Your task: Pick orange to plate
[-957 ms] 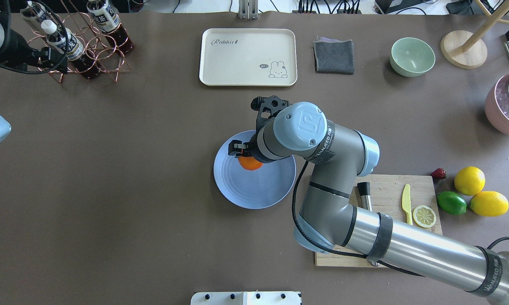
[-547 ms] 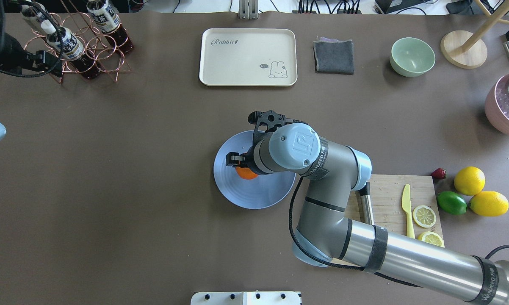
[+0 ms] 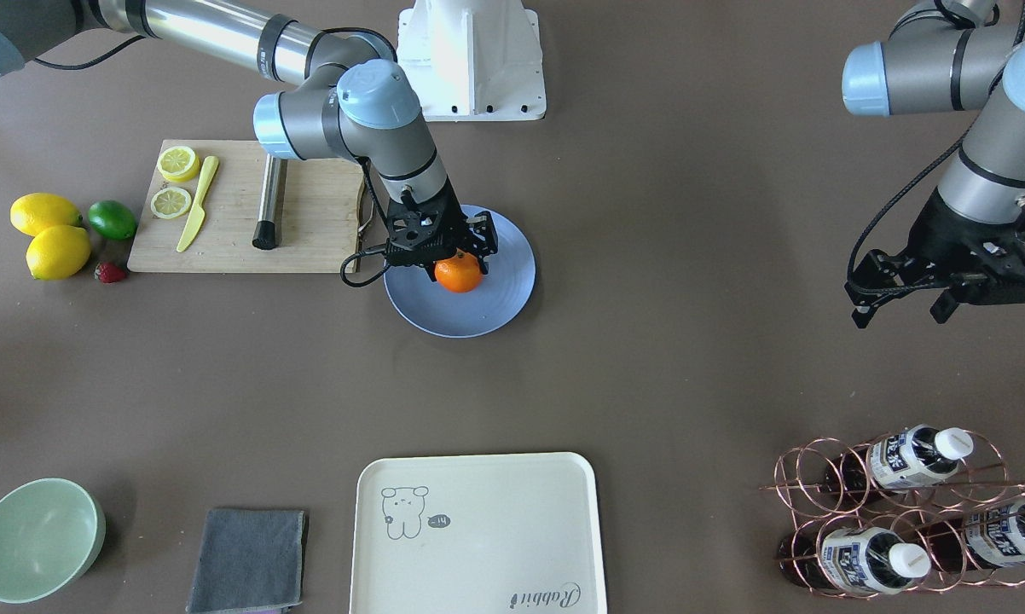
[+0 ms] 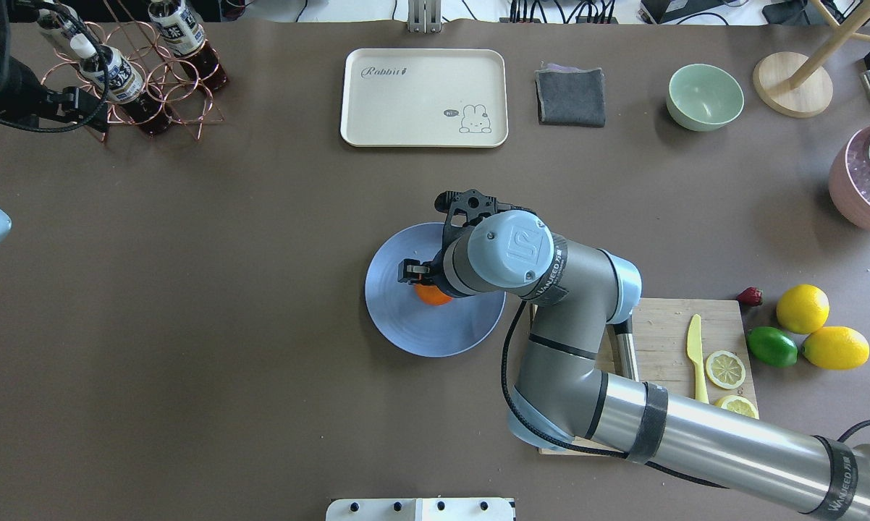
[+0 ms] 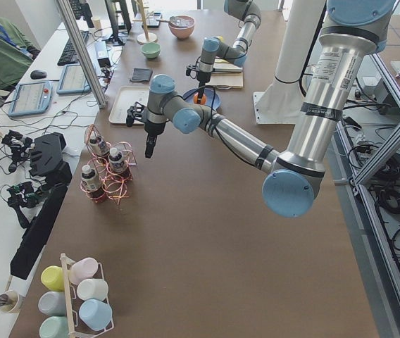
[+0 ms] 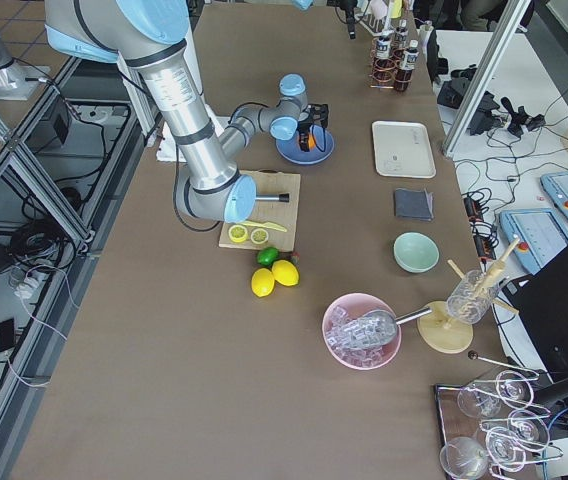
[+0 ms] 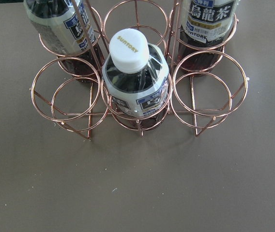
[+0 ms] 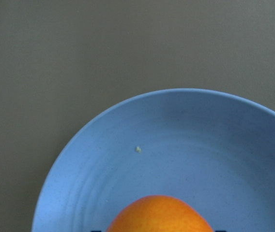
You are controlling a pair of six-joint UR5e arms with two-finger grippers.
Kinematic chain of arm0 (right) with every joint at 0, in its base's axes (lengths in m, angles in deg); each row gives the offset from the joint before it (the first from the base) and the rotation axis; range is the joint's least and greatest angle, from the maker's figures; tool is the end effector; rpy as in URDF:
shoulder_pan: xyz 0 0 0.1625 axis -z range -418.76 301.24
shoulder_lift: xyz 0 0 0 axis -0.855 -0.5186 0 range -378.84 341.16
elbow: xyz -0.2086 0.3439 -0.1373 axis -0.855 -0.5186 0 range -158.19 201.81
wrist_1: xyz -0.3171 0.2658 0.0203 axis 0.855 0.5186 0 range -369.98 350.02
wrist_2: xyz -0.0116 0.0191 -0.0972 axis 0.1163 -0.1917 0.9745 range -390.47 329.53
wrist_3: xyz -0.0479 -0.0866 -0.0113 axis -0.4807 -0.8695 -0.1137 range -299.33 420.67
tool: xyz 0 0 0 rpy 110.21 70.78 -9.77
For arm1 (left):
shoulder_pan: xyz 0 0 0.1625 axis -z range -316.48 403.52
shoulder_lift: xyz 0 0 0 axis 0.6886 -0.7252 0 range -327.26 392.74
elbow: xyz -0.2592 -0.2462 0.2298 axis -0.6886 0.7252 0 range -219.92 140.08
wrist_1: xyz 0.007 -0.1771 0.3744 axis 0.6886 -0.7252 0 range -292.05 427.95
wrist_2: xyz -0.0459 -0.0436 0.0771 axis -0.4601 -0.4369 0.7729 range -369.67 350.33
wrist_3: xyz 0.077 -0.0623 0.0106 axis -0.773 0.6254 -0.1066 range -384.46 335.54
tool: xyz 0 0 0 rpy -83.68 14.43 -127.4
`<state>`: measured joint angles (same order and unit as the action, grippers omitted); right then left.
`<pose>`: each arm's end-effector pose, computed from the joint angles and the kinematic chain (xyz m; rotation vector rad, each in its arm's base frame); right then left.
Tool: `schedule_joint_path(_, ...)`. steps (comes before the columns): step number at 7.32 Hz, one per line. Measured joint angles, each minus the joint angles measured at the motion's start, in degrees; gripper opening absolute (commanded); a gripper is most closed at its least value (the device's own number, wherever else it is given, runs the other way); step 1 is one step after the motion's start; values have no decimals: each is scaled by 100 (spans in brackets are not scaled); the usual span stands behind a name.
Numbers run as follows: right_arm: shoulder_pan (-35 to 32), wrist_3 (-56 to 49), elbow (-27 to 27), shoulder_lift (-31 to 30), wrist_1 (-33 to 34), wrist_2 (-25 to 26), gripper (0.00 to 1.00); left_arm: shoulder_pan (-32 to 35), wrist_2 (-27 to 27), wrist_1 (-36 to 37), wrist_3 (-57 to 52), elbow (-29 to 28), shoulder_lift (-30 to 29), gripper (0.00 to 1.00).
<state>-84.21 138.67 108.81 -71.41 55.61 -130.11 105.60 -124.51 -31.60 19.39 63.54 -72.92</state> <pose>-0.5978 -0.4136 0.2437 0.1838 -1.0197 0.1271 0.1962 -0.5656 0.3891 0.2938 0.7269 -0.1176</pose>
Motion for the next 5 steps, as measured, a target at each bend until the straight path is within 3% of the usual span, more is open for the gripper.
schedule_joint_path(3,-73,322,137,19,42,-66,100,-3,-5,8,0,-13,-25,98)
schedule_joint_path(5,-325,467,509,133,557,-381,100,5,-5,21,-2,-35,-42,98)
